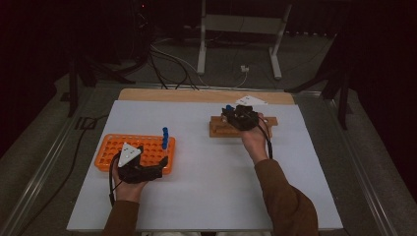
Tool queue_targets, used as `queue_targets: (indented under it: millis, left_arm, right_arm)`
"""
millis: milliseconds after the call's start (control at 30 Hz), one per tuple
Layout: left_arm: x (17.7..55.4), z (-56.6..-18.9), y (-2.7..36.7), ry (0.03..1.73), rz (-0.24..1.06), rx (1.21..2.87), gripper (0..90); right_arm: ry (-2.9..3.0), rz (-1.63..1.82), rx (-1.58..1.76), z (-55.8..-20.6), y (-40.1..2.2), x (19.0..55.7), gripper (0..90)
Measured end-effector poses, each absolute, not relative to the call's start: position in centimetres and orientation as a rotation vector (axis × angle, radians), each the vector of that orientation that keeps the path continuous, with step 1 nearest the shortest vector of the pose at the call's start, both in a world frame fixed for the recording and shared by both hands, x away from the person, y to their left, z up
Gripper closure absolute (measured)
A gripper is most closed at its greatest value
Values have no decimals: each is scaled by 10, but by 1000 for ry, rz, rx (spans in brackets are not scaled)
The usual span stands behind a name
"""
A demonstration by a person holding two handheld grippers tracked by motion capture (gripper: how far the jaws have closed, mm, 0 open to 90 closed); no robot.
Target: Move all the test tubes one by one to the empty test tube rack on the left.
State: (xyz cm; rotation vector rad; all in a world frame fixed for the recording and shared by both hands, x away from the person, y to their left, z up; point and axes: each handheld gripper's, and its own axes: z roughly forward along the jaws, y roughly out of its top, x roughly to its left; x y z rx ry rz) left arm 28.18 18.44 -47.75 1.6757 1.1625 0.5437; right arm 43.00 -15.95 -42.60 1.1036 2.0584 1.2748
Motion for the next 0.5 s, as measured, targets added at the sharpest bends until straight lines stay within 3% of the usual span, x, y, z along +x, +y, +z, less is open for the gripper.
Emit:
queue_targets:
  millis: [500]
  left_arm:
    - [282, -477, 186, 1163, 532, 1663, 7]
  right_arm:
    - [2036, 1318, 1102, -408, -165, 426, 770]
